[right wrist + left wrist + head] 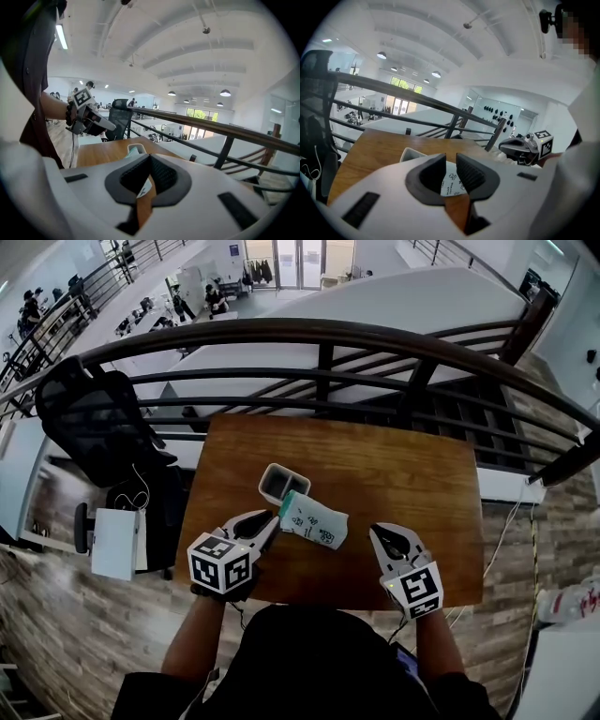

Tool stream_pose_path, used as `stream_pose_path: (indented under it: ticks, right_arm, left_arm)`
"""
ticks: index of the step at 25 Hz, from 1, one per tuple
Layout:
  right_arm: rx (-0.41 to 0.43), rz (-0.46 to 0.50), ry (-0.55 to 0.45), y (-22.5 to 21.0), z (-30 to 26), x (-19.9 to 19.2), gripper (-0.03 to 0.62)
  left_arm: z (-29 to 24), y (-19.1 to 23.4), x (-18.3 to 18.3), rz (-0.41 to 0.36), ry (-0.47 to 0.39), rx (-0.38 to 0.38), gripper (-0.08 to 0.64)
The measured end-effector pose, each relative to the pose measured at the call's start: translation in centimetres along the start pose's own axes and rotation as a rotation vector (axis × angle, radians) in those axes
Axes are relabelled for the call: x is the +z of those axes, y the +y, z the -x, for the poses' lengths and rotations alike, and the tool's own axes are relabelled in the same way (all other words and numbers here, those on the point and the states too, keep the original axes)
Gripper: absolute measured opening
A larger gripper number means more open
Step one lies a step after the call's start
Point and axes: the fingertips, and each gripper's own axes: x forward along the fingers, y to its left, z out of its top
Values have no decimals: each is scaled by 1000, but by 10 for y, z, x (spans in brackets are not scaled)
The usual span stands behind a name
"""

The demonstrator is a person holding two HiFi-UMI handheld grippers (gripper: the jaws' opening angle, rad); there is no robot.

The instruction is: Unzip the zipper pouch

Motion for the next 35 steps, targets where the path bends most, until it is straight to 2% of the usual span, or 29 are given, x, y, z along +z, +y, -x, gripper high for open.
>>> stream_pose_path:
  ticks: [3,6,9,12,14,18,28,35]
  right_arm:
    - [-18,-80,-51,-9,6,5,-3]
    - [-43,-148,-105,-20,13,11,-5]
    - [-57,-221,-160,-31,22,19,-5]
    - [-65,-290,-219,-39,31,25,-8]
    - [-73,-307,-237,-42,34,27,-8]
    - [-66,-313,-246,-39,34,30,-8]
    - [-32,-316,-223,-32,32,21,-8]
    - [-23,-320,-217,-31,27,19,-8]
  left_arm:
    - [4,1,11,-51,-71,27,38]
    - [10,-3,25,-79,-144,28,28]
    - [21,-5,45,-102,-254,31,23]
    - [37,-4,63,-72,-392,35,21]
    - [43,-4,68,-67,-432,33,17]
    - [48,-9,70,-107,-431,22,17]
    - [48,-11,55,-24,-416,-12,17]
    - [46,-7,55,-22,-414,-17,17]
